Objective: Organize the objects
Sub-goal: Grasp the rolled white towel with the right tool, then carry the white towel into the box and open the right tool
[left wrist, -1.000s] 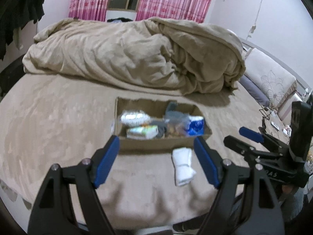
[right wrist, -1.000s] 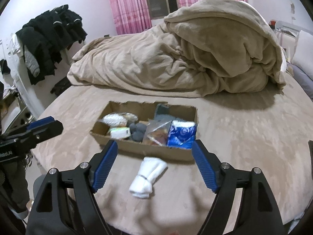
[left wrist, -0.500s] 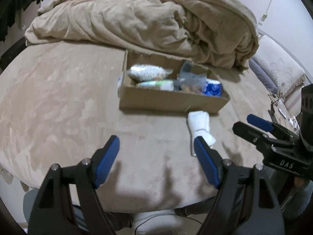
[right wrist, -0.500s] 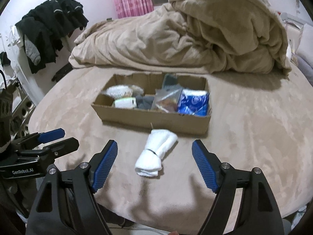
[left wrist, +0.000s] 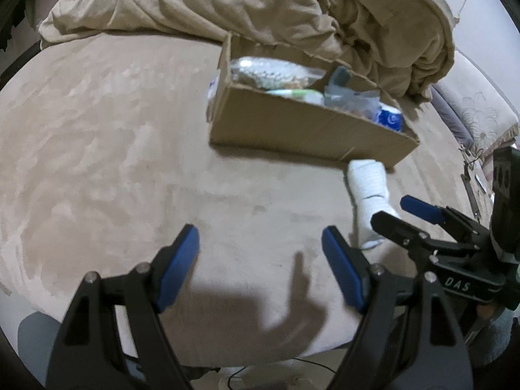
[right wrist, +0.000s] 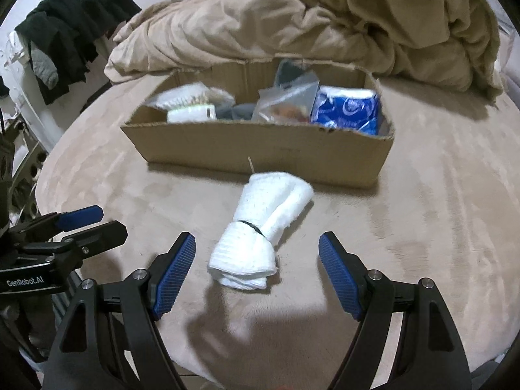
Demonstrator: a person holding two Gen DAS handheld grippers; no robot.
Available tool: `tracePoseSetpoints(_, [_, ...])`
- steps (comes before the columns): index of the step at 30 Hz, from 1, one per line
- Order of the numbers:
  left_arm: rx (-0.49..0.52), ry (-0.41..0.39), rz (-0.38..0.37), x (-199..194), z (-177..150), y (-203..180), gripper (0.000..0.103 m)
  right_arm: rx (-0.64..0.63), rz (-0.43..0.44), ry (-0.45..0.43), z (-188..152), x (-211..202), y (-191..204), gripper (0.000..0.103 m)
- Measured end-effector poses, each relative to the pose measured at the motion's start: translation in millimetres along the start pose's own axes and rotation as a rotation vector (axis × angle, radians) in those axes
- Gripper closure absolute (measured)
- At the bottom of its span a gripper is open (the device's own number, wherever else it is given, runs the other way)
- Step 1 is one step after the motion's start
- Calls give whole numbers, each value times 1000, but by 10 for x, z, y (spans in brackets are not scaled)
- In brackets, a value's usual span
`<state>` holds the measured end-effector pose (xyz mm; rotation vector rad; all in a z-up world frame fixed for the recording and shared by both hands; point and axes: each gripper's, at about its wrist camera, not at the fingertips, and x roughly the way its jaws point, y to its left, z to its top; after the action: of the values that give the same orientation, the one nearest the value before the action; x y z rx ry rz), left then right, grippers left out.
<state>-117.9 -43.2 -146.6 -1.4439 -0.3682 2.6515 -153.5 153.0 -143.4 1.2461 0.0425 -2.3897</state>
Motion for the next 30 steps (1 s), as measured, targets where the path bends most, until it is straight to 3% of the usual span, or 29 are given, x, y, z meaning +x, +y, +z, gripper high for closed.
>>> tracePoseSetpoints(4, [-4, 14, 6, 117, -5, 28, 23, -4, -4, 25, -15, 151, -18, 23])
tracePoseSetpoints(7, [10, 13, 19, 180, -19, 34, 23, -10, -14, 30, -15, 226, -25, 33])
tracePoseSetpoints(11, [31, 8, 36, 215, -25, 18, 23, -34, -4, 28, -27, 268, 30, 55])
tracePoseSetpoints(14, [39, 3, 42, 197, -38, 14, 23, -53, -6, 26, -40, 266, 66, 59])
tracePoseSetpoints(30, [44, -68, 22, -344, 121, -145, 23, -74, 18, -46, 84, -271, 185, 63])
